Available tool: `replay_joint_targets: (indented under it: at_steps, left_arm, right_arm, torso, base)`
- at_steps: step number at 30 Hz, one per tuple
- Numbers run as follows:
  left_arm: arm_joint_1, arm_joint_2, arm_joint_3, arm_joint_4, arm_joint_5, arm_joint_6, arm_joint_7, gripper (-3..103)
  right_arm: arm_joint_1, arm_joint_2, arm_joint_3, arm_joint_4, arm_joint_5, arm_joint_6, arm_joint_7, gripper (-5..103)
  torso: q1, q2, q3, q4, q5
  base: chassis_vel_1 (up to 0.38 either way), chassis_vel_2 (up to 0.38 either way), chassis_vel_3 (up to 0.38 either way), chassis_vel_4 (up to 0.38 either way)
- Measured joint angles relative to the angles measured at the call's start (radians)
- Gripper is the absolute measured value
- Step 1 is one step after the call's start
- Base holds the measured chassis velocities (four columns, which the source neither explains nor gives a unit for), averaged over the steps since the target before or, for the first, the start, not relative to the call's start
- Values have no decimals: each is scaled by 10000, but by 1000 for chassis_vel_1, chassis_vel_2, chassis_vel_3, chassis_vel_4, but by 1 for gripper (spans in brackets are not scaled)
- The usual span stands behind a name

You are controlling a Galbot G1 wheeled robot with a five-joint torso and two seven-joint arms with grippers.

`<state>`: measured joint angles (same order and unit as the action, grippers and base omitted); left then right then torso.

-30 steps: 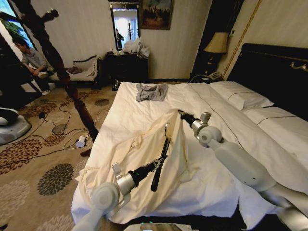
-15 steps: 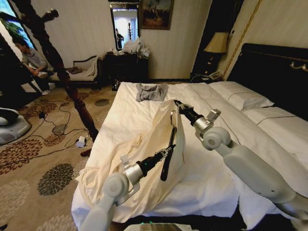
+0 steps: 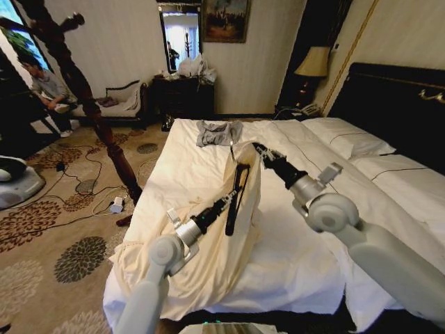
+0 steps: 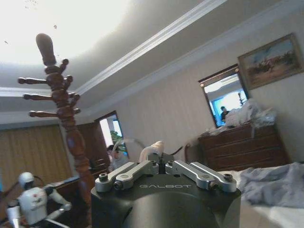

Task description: Pick up the clothes from the bed and hang them on the clothes hanger.

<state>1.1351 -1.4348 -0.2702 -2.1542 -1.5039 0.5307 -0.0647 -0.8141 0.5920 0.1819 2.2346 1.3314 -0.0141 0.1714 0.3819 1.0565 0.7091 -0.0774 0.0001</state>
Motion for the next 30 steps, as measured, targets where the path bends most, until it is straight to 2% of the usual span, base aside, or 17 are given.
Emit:
replay_joint_targets:
  at_steps: [8,9,10,15,19,23,30]
  left_arm:
    - [58,220,-513,-375,163,-142,49,23]
    - [138,307,-714,-522,169,-160,52,23]
    - [290,551,-1113,-849,183,-176,53,23]
    - [274,953,-1258,-1060,157,-189,40,23]
    - [250,1107,-1282,-1184,159,-189,21,23]
    - [259,1182,-1354,-1363,154,-190,8,23]
    - [324,1433,-1406,-1639,125,-192,3,23]
  right_arm:
    - [-1055,-166,348,664,-25,143,-90,1]
    - [-1328,-230,419,843,-39,183,-215,1]
    - [-1866,-332,567,1135,-98,282,-679,1]
    - [-2755,-423,1019,1442,-395,346,-1215,1]
    - [-3345,-495,1061,1535,-895,360,-1574,1]
    - [-4095,-556,996,1315,-1863,505,-2132,1]
    - [-4483,-453,627,984,-3214,610,-2390,1]
  torso:
    - [0,0,0,-7,-1]
    - [0,0,0,-6,-1]
    - [0,0,0,2,-3]
    - [0,0,-1,-5,-2]
    - [0,0,-1,-3,-3]
    - [0,0,0,-5,0]
    - [-1,0,0,-3,-1]
  base:
    - [0,0,0,0]
    - [0,0,0,0]
    - [0,0,0,0]
    - [0,0,0,0]
    - [0,0,0,0]
    - [0,0,0,0]
    - [0,0,0,0]
